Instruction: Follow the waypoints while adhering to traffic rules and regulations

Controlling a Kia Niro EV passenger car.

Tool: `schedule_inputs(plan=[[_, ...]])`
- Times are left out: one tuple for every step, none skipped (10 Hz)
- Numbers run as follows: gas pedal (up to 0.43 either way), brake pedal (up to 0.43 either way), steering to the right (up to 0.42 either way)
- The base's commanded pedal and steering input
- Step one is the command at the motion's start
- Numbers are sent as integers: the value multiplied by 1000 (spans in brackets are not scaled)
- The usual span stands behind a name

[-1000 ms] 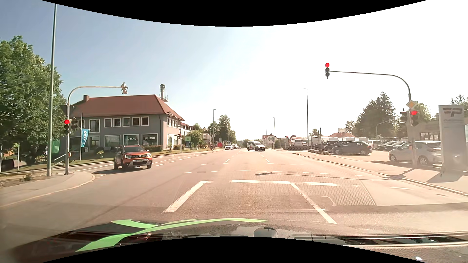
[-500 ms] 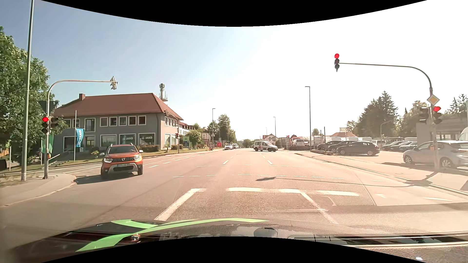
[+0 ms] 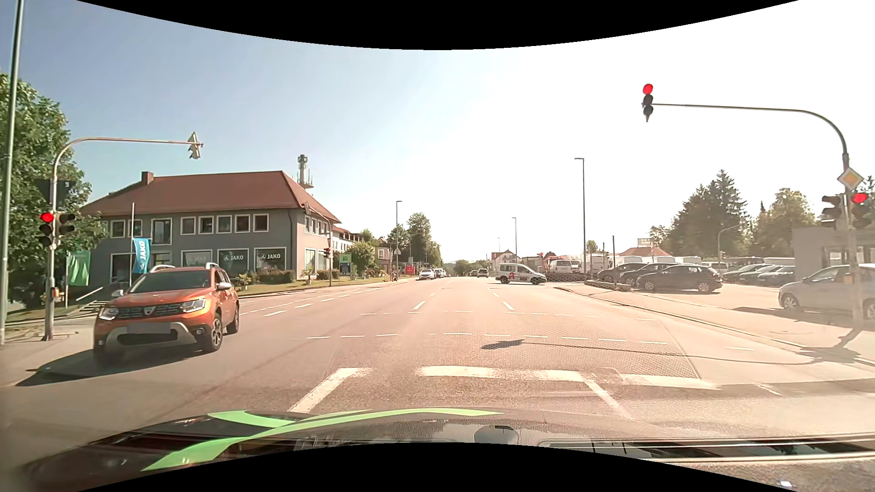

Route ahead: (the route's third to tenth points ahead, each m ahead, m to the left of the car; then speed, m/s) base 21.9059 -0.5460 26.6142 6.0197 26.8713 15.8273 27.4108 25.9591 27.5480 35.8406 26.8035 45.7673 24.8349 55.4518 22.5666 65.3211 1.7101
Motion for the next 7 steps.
schedule_inputs(plan=[[0,91,-5],[0,79,-5],[0,79,-5],[0,79,-5],[0,98,-5],[0,110,-5],[0,116,-5]])
